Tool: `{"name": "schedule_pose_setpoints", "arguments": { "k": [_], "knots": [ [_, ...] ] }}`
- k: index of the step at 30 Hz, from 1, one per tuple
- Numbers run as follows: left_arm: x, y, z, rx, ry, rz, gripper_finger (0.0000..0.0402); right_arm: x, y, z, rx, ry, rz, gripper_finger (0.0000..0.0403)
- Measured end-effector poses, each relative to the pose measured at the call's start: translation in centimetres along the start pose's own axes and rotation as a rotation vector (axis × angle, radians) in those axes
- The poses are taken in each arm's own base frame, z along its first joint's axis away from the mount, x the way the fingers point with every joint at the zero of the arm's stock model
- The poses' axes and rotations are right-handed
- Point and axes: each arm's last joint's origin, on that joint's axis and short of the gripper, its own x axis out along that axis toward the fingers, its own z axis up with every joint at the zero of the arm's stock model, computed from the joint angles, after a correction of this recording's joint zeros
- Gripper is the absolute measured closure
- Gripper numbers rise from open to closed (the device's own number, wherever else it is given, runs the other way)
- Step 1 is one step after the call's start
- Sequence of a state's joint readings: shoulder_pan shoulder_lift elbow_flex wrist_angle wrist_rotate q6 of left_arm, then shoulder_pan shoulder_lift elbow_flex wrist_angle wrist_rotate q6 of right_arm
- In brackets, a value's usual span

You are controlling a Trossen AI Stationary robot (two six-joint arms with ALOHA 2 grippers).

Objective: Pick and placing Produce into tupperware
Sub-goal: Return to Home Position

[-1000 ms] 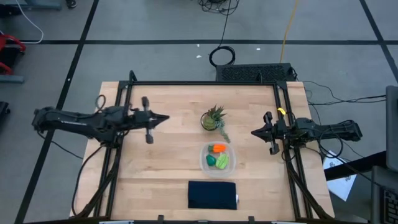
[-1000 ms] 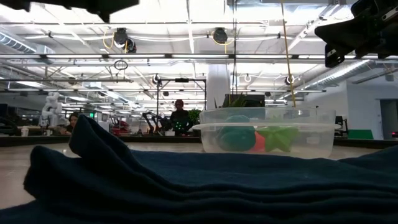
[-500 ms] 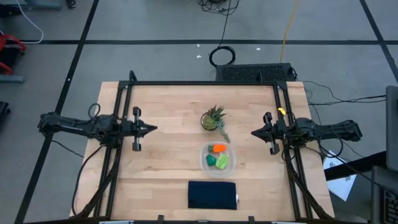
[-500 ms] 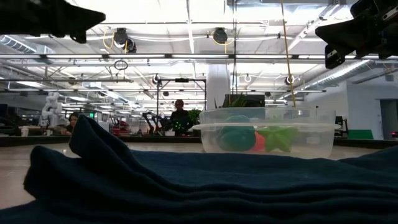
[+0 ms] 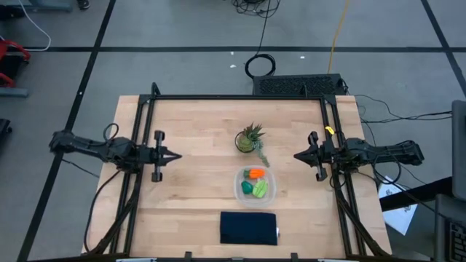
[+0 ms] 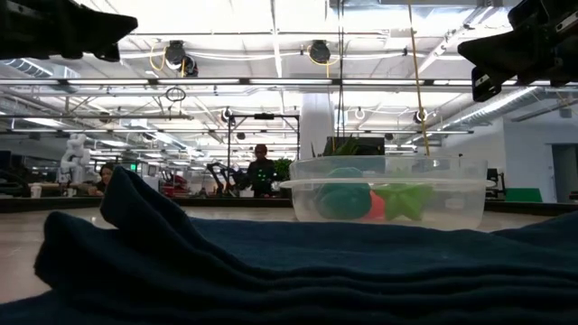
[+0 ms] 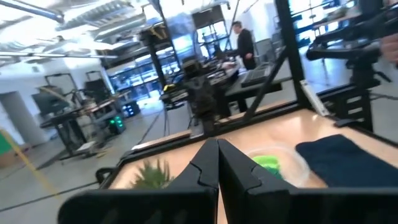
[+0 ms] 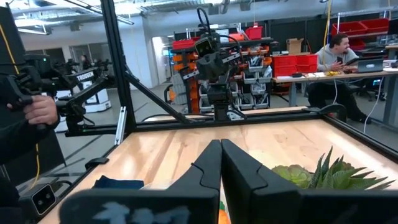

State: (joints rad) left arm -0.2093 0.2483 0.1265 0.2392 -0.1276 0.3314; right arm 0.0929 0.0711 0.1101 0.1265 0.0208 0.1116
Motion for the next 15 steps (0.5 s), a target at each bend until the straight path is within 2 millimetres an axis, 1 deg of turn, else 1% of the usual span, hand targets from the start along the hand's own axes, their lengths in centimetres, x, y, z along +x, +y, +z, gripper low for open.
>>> {"name": "schedule_pose_setpoints", "arguments": {
  "k": [4,8,15],
  "knots": [
    [0.02,0.45,-0.22,0.001,0.017,0.035,0.0401,0.00,0.00,-0.05,0.000,0.006,0.000,0.0403],
    [0.04,0.53,-0.67,-0.036,0.046,-0.008,0.0402,0.00,-0.01,-0.11,-0.001,0.012,0.000,0.0403],
    [0.02,0.45,-0.99,-0.050,0.077,-0.021,0.0402,-0.01,-0.04,-0.40,-0.005,0.041,-0.003,0.0403]
  ]
}}
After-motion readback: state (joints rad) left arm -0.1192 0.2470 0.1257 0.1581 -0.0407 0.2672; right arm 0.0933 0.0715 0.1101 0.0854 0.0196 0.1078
